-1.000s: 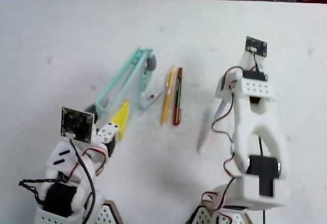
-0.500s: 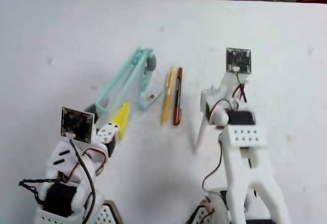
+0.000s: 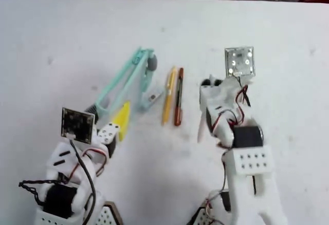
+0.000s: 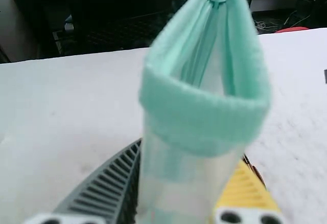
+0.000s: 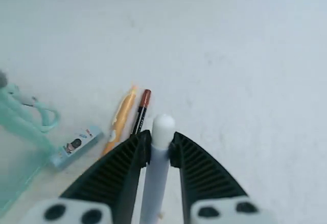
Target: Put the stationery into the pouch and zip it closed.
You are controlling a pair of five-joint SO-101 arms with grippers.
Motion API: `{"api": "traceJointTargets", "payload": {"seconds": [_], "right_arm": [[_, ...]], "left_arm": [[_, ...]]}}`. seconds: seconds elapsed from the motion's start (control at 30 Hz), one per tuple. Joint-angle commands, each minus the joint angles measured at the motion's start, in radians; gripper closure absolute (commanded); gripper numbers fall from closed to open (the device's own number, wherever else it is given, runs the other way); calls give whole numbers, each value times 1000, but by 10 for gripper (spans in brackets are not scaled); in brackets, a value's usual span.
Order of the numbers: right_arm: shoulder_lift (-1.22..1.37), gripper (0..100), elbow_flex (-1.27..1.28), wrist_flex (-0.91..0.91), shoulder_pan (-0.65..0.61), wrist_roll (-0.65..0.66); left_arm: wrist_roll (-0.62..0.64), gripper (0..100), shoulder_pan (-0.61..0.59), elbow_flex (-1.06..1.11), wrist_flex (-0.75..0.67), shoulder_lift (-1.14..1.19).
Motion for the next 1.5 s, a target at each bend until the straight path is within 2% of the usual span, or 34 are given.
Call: {"api": "traceJointTargets", "payload": {"seconds": [0.0, 0.23, 0.4, 0.67, 0.73, 0.93, 1.03, 1.17, 1.47], "right_arm": [[-137, 982, -87, 47, -79, 63], [-401, 982, -226, 174, -211, 94], [-452, 982, -256, 127, -222, 95], [-265, 982, -488, 101, -228, 87], [-211, 982, -565, 101, -239, 80], [-93, 982, -677, 94, -401, -44], [-13, 982, -678, 42, -453, -64], [101, 982, -717, -87, -460, -64], [251, 982, -945, -99, -463, -68]], "left_arm": [[8, 813, 5, 0, -23, 7], [9, 813, 5, -2, -23, 7], [9, 812, 5, -3, -20, 7], [8, 809, 13, 0, -17, 7], [-26, 810, 16, 2, -15, 7], [-57, 811, 16, 2, -20, 7], [-57, 811, 16, 2, -18, 7], [-57, 811, 16, 2, -18, 7], [-61, 809, 16, 0, -14, 7]]}}
